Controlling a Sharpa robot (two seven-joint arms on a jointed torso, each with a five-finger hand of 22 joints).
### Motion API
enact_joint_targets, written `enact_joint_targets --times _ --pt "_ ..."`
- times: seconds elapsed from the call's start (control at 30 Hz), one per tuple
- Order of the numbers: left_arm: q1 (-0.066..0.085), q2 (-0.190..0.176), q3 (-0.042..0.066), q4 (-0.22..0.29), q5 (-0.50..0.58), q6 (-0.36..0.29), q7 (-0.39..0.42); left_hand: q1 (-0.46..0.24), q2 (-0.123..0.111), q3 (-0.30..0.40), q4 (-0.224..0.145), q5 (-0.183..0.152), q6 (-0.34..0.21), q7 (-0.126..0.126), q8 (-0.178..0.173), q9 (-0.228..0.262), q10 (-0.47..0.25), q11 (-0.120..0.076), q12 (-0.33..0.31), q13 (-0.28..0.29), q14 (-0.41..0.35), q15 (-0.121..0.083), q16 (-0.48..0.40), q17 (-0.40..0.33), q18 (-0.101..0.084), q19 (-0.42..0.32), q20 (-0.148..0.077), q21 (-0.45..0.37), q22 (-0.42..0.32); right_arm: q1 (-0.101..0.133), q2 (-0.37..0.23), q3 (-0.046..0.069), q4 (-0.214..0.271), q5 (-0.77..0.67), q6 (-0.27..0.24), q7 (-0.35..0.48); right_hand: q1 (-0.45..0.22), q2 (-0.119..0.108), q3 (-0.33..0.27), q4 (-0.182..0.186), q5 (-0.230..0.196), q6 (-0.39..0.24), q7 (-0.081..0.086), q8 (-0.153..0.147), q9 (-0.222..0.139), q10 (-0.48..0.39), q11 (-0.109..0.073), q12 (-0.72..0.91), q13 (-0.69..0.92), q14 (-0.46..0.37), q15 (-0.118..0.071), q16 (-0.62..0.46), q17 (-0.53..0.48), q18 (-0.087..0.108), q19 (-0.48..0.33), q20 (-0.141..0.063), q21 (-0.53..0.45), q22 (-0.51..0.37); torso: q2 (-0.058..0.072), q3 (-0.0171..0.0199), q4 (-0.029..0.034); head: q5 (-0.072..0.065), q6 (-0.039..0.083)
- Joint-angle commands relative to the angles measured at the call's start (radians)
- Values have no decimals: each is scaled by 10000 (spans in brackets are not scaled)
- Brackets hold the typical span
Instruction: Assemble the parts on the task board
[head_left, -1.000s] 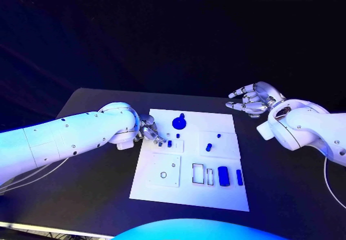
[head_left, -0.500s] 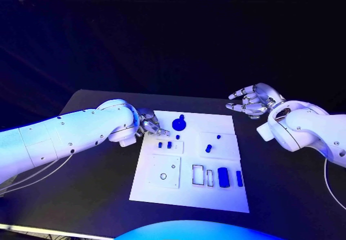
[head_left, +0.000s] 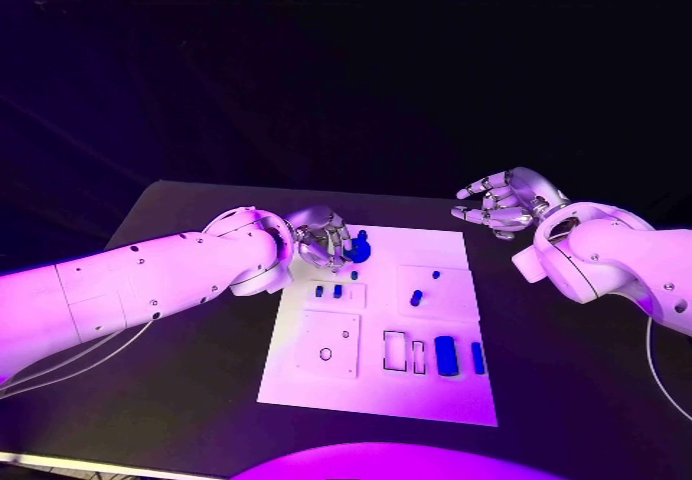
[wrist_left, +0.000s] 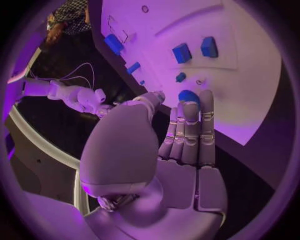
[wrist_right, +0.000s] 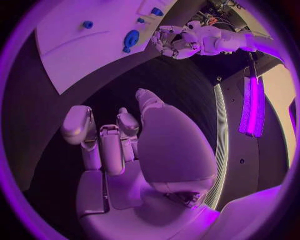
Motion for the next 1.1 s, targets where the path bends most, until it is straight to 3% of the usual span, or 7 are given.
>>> enact_joint_targets --times 0.03,0.07,0.13,0.17,0.4,0.73,1.1 --pt "-91 141 -24 -81 -1571 -723 1620 172 -128 35 24 -3 78 -32 -136 -262 -233 -26 -404 -382 -365 11 -307 -413 134 -27 9 -175 -100 -20 9 0 -16 41 -201 324 -104 -74 137 -2 40 81 -33 94 -13 -493 -33 -687 -750 183 -98 -323 -455 174 -308 -16 -626 -416 -6 -16 -11 -25 7" --pt "-117 195 -43 -132 -1767 -686 1670 228 -164 5 30 -10 102 -35 -180 -382 -326 12 -597 -583 -486 40 -419 -535 130 -84 30 -292 -165 -25 13 -1 -24 80 -247 380 -177 -114 236 4 44 71 -39 157 -11 -1381 -33 -1858 -1976 -132 -94 -882 -1298 358 -831 -17 -1642 -1109 -6 -12 -6 -40 5" --pt "-155 296 -86 -231 -2070 -597 1718 368 -167 -150 6 -20 36 -55 -324 -619 -617 135 -991 -958 -884 155 -781 -836 116 -313 128 -628 -343 -33 21 -2 -36 132 -309 460 -208 -168 386 2 46 52 -31 239 -4 -1865 -34 -2664 -2779 -591 -71 -1729 -2464 592 -1516 -17 -3011 -2041 -10 -10 2 -49 10" --pt "-169 341 -105 -277 -2178 -539 1721 479 -145 -167 -42 -15 17 -103 -375 -700 -656 161 -1075 -1056 -916 158 -826 -908 118 -317 147 -676 -372 -36 24 -3 -40 152 -328 489 -211 -189 500 6 68 46 15 282 0 -2177 2 -3076 -3059 -1233 -76 -2756 -3858 705 -2107 36 -4034 -2726 -10 -13 4 -54 11" --pt "-227 671 -216 -642 -2773 -11 1569 718 -114 -302 -131 -1 285 -118 -507 -1052 -598 162 -1280 -1434 -797 159 -668 -1083 132 -201 153 -637 -353 -50 46 -12 -62 228 -419 662 -334 -471 1135 -17 54 -171 81 590 -14 -2192 112 -4239 -4554 -2174 56 -5061 -6182 731 -2269 133 -5139 -3506 -3 -22 -1 -70 16" --pt "-237 888 -249 -820 -3200 804 1043 720 -109 -626 61 -3 716 -248 -677 -1536 -287 83 -1262 -1833 -436 95 418 -1016 129 85 100 -160 -49 -55 59 -17 -64 240 -441 711 -400 -572 1337 -28 49 -304 113 779 -12 -2192 149 -4431 -5057 -2238 87 -5493 -6346 725 -2231 179 -5551 -3832 3 6 0 -52 -23" --pt "-238 1037 -257 -983 -3424 1008 674 914 3 -507 157 20 1271 -315 -777 -1822 -5 73 -1168 -2033 382 81 1827 60 134 186 95 440 366 -56 76 -17 -69 256 -424 739 -474 -638 1515 -38 47 -423 154 999 -15 -2255 200 -4718 -5624 -2349 139 -6040 -6490 723 -2250 233 -6033 -4217 -5 5 -5 -56 -26"
